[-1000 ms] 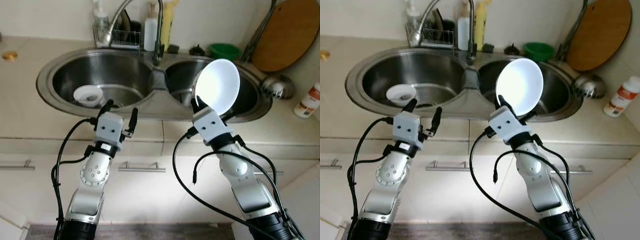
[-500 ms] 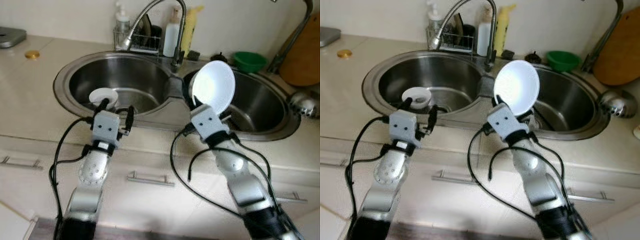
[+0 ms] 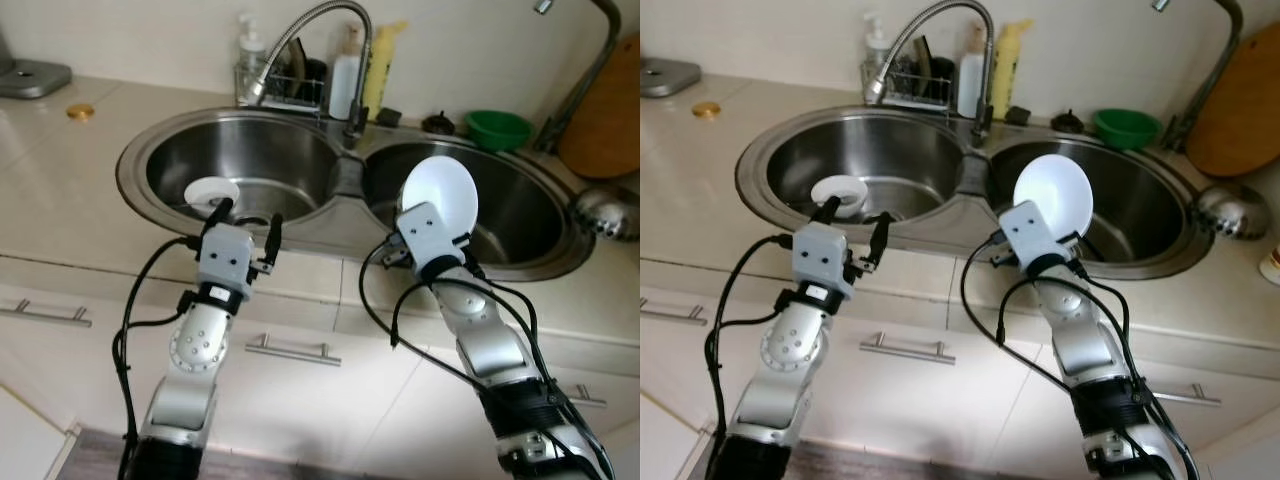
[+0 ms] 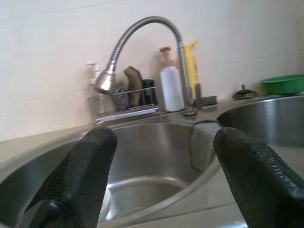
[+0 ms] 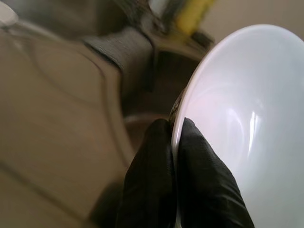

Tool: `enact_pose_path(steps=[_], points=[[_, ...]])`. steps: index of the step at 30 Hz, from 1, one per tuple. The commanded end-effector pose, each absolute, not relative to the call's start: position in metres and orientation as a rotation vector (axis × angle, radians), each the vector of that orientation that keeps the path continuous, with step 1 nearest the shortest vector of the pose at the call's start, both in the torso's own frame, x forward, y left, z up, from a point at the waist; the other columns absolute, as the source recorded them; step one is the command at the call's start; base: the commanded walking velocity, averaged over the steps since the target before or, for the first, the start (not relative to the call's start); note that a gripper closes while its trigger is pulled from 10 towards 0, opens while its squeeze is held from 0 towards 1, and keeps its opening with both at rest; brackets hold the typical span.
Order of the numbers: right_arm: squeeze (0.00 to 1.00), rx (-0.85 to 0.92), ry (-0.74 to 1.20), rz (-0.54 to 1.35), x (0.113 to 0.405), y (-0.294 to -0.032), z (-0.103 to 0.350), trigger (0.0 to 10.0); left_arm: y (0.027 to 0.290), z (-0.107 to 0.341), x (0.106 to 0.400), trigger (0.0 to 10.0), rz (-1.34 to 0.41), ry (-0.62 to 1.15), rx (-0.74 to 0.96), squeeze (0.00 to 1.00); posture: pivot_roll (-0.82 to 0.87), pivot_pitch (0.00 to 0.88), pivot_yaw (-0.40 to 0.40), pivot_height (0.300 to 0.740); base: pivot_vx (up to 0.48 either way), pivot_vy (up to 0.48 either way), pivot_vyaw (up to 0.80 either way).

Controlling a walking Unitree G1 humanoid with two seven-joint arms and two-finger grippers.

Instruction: Kitchen organization

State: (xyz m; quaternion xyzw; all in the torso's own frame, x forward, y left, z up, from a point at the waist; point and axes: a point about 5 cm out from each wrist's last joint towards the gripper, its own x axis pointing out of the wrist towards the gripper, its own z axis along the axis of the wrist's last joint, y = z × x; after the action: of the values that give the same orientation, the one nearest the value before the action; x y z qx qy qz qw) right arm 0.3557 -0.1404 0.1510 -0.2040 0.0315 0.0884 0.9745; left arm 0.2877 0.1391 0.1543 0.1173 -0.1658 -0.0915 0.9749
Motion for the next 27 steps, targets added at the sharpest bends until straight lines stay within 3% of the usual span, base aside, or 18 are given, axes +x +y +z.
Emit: enact_pose_path(steps=[1, 14, 15, 16, 27], points=[[0.0, -0.325, 0.121, 0.155, 0.372, -0.146, 0.161, 10.0, 0.134, 0.157, 0.288, 10.0, -0.202, -0.348, 0.236, 0.0, -0.01, 0.0, -0.093, 0.74, 0.0, 0.0, 0.0], [0.0, -0.02, 0.34, 0.048, 0.398, -0.173, 0.155, 10.0, 0.134, 0.157, 0.287, 10.0, -0.198, -0.35, 0.234, 0.0, 0.01, 0.0, -0.102, 0.74, 0.0, 0.0, 0.0], [0.68, -0.001, 0.355, 0.03, 0.398, -0.176, 0.153, 10.0, 0.134, 0.157, 0.287, 10.0, -0.197, -0.35, 0.234, 0.0, 0.01, 0.0, -0.104, 0.74, 0.0, 0.0, 0.0], [1.0, 0.025, 0.373, 0.013, 0.398, -0.179, 0.15, 10.0, 0.134, 0.157, 0.287, 10.0, -0.196, -0.349, 0.234, 0.0, 0.01, 0.0, -0.104, 0.74, 0.0, 0.0, 0.0], [1.0, 0.057, 0.354, -0.001, 0.399, -0.183, 0.15, 10.0, 0.133, 0.156, 0.287, 10.0, -0.204, -0.342, 0.232, 0.0, 0.0, 0.0, -0.094, 0.74, 0.0, 0.0, 0.0]])
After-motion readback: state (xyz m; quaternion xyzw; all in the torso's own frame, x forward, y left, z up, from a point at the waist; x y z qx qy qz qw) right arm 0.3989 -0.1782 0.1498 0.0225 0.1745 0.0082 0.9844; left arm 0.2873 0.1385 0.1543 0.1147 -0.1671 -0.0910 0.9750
